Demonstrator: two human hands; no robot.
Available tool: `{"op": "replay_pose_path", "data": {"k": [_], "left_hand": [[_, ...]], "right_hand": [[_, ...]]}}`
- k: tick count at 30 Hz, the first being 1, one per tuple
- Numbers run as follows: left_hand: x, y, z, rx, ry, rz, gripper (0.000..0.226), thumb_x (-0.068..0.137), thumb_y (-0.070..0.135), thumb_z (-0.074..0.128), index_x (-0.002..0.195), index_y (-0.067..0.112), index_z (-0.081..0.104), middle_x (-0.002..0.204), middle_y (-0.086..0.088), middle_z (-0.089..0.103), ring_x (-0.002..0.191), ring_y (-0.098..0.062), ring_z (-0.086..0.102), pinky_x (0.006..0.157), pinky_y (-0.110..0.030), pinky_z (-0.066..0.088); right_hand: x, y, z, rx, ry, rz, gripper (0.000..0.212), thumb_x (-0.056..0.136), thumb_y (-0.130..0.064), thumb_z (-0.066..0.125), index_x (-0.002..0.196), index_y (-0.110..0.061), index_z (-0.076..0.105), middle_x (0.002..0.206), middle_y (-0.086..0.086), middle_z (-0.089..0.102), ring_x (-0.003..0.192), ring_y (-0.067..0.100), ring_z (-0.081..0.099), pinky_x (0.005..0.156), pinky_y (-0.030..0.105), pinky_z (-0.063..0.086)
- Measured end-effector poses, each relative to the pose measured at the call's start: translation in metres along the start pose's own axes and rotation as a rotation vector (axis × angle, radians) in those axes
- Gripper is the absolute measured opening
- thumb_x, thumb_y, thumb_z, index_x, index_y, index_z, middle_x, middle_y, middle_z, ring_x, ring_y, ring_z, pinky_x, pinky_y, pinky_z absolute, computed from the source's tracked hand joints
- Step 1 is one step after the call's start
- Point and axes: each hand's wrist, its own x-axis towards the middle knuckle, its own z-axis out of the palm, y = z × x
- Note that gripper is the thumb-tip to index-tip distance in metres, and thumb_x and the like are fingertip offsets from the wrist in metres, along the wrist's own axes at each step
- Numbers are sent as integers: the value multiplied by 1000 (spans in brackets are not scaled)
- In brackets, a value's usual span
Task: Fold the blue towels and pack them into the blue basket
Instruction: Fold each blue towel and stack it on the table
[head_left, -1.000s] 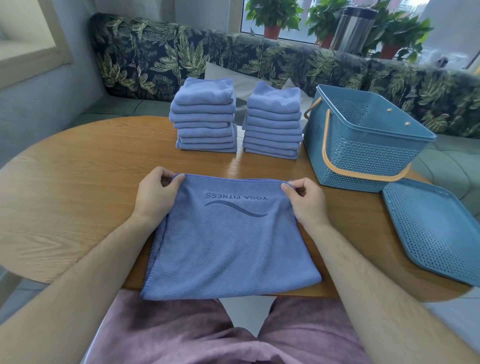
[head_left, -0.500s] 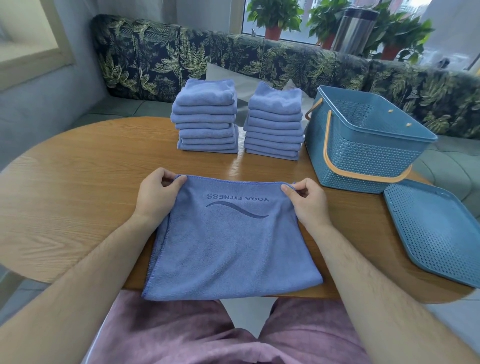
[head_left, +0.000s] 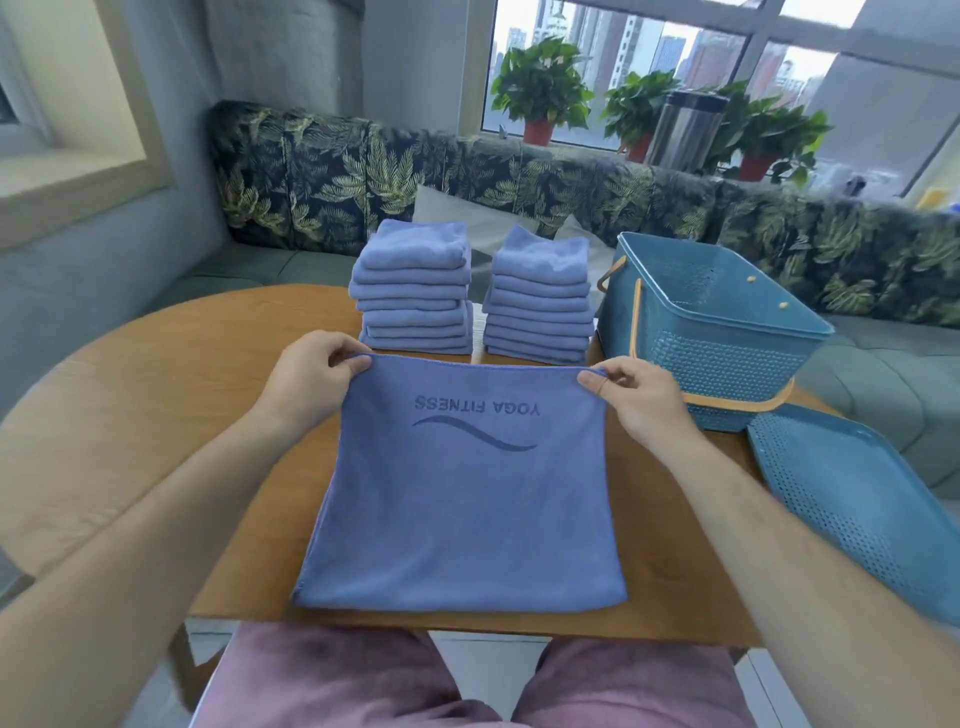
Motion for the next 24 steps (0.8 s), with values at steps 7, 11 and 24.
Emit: {"op": "replay_pose_path", "data": {"k": [7,11,24], "left_hand": [[62,62,-54,146,41,132,6,93,12,68,87,15,67,83,3,63,81,-19,59,63,-25,37],[85,100,-80,95,128,162,16,92,8,67,82,20,63,81,-2,65,67,-12,55,59,-24,40],[-24,49,-52,121,-18,85,14,95,12,63,89,24,61,89,14,61,87,-14,54,74,-30,37]], "right_hand": [[56,-85,-38,-17,8,-105,2,90,-9,75,90,-9,73,79,6,69,56,3,62,66,20,50],[81,-125,-55,-72,77,-213,11,90,-13,75,82,-20,72,76,-1,72,61,0,66,65,27,51],[-39,-57,-46,-138,-142,-111,7,90,-21,76,94,-26,75,90,-6,75,70,12,62,76,34,50]]}}
